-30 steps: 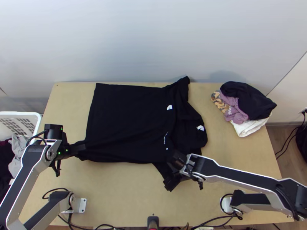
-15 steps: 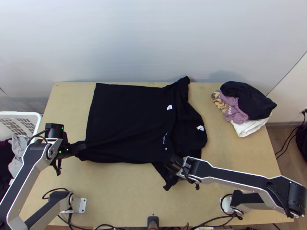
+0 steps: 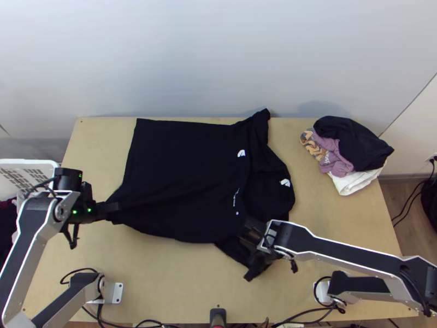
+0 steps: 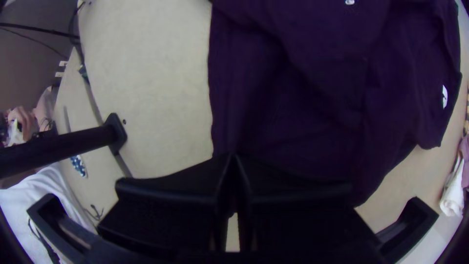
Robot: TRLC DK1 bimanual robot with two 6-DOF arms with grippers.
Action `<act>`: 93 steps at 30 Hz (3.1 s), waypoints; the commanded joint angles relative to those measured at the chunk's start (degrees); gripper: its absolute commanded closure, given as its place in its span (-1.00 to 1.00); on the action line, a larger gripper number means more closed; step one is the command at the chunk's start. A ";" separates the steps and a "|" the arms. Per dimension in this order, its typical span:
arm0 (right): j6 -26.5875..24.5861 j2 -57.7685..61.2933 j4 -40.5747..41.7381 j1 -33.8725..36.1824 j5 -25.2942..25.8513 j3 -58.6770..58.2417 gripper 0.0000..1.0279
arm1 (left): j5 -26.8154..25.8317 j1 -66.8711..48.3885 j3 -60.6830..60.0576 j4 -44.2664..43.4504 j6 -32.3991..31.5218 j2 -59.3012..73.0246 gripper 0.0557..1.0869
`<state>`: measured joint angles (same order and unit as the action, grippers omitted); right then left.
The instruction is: Fold the t-shirt
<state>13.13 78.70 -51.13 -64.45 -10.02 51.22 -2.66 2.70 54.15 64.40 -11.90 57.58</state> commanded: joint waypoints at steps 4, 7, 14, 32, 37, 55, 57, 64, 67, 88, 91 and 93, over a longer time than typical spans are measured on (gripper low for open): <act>-2.31 -1.88 -14.87 -2.18 -9.23 11.53 0.94 | -6.13 -0.50 8.25 20.24 11.20 -0.45 0.92; -2.31 -1.88 -16.54 -5.08 -12.48 13.11 0.94 | -5.34 -0.77 7.28 21.12 14.19 -3.27 0.92; -2.31 -1.79 -18.91 -9.03 -20.56 14.52 0.94 | -2.18 -0.85 9.22 23.58 23.85 -8.45 0.92; -1.79 -4.43 -22.96 -4.02 -24.34 16.19 -0.72 | -4.20 -1.12 6.41 11.54 17.26 -12.23 0.21; -1.88 -5.92 -22.52 3.80 -24.43 18.39 -0.94 | -6.22 -0.50 12.21 14.35 12.43 -1.07 -0.91; 2.87 9.28 -3.45 36.14 -12.13 37.90 -0.94 | -7.19 3.19 27.24 -21.07 -7.08 34.44 -0.91; 3.84 10.95 -1.07 37.64 -9.49 38.69 -0.94 | -5.43 2.66 28.38 -24.76 -7.00 37.87 -0.91; 7.44 17.02 5.87 41.77 2.90 41.85 -0.93 | -0.42 1.26 37.26 -31.88 -6.91 51.49 -0.91; 7.70 18.77 6.40 42.91 7.12 44.14 -0.93 | 0.37 0.64 41.91 -31.88 -6.82 57.29 -0.91; 7.00 37.93 11.23 48.45 16.09 59.34 -0.93 | 3.80 -2.00 64.94 -24.67 -6.64 77.68 -0.72; 7.09 40.40 11.23 48.71 16.09 60.93 -0.93 | 3.71 -2.17 65.12 -23.88 -6.64 78.47 -0.67; 7.09 41.98 11.14 48.80 16.00 62.07 -0.93 | 3.71 -2.61 65.12 -22.39 -6.73 78.74 -0.36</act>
<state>20.29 115.33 -40.29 -16.19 5.21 109.30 0.93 0.86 116.90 38.74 -18.48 133.64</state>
